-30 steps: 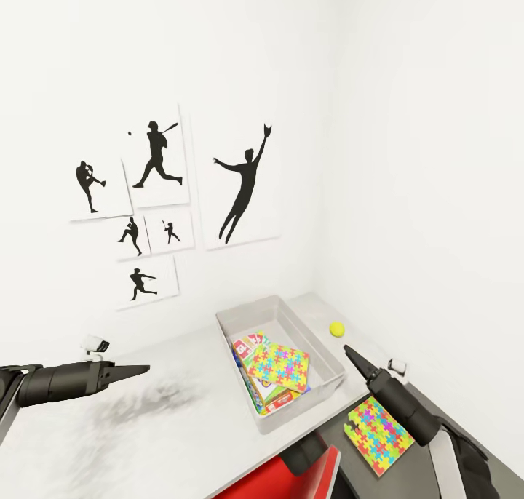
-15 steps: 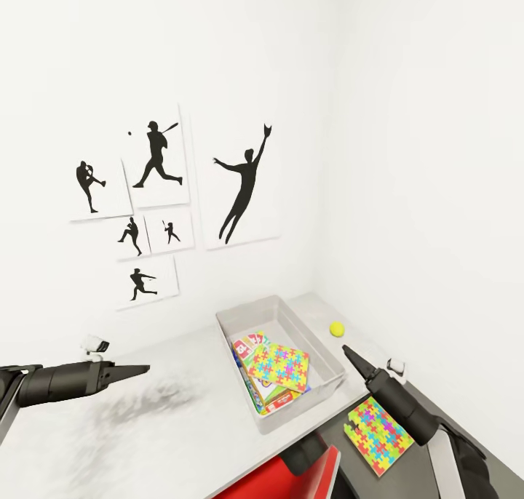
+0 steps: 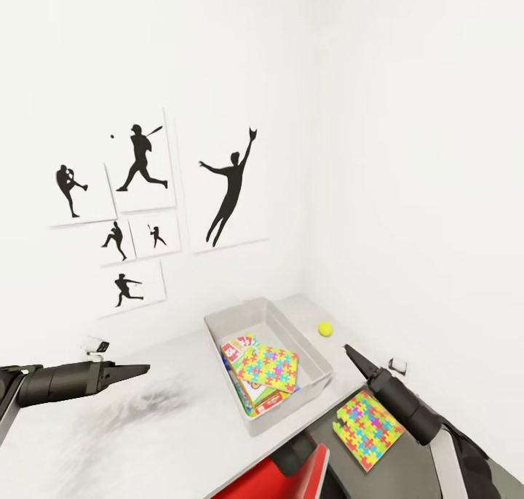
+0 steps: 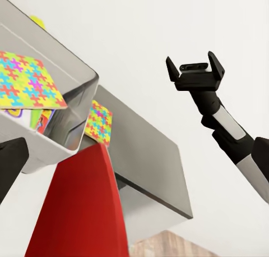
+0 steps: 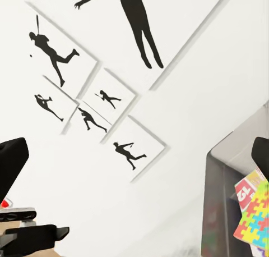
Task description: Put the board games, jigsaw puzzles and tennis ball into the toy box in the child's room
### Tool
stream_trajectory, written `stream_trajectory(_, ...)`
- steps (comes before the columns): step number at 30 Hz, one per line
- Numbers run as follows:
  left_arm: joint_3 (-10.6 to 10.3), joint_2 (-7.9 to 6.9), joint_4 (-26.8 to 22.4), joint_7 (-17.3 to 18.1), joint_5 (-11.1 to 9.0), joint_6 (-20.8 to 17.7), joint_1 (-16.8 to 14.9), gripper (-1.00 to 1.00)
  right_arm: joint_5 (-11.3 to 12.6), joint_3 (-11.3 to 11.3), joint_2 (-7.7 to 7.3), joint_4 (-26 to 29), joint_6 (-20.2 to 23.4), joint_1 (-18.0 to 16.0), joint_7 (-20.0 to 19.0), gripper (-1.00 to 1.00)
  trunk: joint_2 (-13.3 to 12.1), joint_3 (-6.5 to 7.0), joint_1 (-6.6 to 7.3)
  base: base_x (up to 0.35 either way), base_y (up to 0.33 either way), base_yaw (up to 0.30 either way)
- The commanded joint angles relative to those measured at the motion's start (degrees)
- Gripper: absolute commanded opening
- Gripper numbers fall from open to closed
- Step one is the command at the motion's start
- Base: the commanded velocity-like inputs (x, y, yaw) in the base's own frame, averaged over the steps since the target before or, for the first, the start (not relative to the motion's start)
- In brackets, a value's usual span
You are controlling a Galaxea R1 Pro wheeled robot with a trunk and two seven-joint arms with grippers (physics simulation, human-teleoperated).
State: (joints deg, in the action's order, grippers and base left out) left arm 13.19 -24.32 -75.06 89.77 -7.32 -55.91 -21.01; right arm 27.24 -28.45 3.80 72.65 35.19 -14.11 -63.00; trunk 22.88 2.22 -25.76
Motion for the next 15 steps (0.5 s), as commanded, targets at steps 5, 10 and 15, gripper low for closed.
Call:
stream_trajectory(5, 0.1, -0.02, 0.0, 0.2, 0.0, -0.6, 0.0, 1.00, 0.2, -0.2, 0.35, -0.2, 0.7, 0.0, -0.1, 1.00, 0.0, 0.26, -0.02, -0.021, 0.000, -0.171)
stream_trajectory(10, 0.1, -0.02, 0.0, 0.2, 0.0, -0.6, 0.0, 1.00, 0.2, -0.1, 0.51, -0.3, 0.7, 0.0, 0.0, 1.00, 0.0, 0.35, -0.02, -0.157, 0.000, -0.056)
stream_trajectory(15, 0.0, -0.02, 0.0, 0.2, 0.0, -0.6, 0.0, 1.00, 0.2, -0.1, 0.63, -0.3, 0.7, 0.0, 0.1, 1.00, 0.0, 0.38, -0.02, -0.184, 0.000, -0.029)
